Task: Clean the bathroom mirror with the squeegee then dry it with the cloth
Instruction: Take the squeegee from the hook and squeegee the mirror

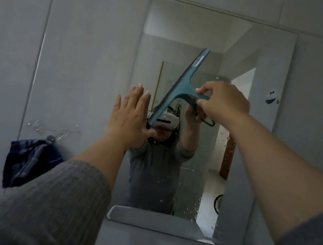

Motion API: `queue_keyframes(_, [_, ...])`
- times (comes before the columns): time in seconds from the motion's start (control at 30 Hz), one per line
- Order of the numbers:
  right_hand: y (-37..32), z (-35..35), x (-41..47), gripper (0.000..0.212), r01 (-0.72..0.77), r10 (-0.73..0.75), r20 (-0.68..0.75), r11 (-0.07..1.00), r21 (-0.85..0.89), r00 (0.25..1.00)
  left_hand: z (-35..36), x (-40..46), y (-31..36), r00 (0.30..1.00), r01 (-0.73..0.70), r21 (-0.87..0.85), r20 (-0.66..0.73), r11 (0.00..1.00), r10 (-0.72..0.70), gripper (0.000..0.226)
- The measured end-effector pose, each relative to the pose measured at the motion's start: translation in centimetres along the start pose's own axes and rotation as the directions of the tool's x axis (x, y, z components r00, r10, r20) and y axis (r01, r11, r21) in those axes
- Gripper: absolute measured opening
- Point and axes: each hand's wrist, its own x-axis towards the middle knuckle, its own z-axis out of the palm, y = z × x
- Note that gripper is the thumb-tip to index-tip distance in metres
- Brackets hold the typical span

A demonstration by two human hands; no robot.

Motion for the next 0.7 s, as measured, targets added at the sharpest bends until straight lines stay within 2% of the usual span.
queue_keyframes(0.1, [3.2,-1.6,0.0,0.028,-0.031,0.033,0.018,0.996,-0.081,0.999,-0.1,0.6,-0.2,0.989,-0.142,0.12,0.046,0.982,0.138,0.114])
queue_keyframes(0.2, [6.8,-2.4,-0.5,0.026,-0.087,0.087,-0.004,0.995,-0.058,0.996,-0.1,1.4,-0.1,0.97,-0.236,0.183,0.099,0.954,0.221,0.115])
queue_keyframes(0.37, [11.5,-2.5,-2.0,0.024,-0.179,0.18,-0.073,0.984,0.016,0.981,0.3,1.3,0.1,0.973,-0.211,0.177,0.133,0.961,0.189,0.117])
queue_keyframes(0.53, [13.2,-1.7,-3.3,0.024,-0.274,0.29,-0.106,0.951,0.144,0.951,0.6,1.4,-0.1,0.975,-0.206,0.203,0.127,0.957,0.183,0.119])
queue_keyframes(0.7, [13.3,-0.5,-5.0,0.023,-0.4,0.456,-0.143,0.865,0.303,0.878,0.8,1.3,0.0,0.979,-0.193,0.194,0.106,0.962,0.175,0.12])
